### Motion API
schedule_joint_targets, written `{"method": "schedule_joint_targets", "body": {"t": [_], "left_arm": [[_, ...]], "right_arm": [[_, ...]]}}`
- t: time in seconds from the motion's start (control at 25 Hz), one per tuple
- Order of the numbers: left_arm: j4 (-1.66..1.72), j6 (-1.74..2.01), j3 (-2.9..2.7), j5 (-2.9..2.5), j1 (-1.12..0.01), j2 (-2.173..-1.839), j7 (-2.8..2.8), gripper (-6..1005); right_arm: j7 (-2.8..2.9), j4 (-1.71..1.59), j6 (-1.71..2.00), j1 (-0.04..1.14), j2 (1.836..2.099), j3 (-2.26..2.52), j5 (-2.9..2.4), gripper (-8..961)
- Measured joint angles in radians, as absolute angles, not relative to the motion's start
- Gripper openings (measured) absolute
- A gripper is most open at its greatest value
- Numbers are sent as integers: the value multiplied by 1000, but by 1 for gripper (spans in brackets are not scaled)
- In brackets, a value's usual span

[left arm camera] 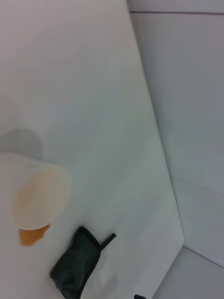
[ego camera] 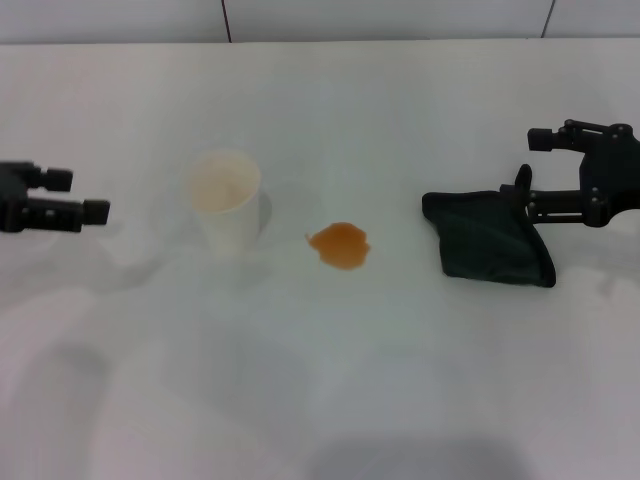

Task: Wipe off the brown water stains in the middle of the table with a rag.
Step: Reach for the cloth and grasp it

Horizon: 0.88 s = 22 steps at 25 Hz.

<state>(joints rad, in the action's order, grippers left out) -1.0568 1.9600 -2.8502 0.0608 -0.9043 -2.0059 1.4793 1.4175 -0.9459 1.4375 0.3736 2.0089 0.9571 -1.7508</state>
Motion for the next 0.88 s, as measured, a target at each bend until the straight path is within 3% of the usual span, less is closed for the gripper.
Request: {"method": "schedule_joint_targets", "body": {"t": [0.6,0.76,0.88], "left_arm": [[-1057,1926,-2850,-234,-1165,-2026,1405,842],[-1059,1919,-2850,-239,-1178,-2027,1406,842],[-1059,1916,-2850,-240,-1187,-2027,1406,843]], "right_arm": [[1481,-953,1420,380,2009,978,-1758,858],[1677,-1118,1505,383,1998,1001,-1857,858],[1872,-1299,1560,392,2004,1004,-1979,858]]}}
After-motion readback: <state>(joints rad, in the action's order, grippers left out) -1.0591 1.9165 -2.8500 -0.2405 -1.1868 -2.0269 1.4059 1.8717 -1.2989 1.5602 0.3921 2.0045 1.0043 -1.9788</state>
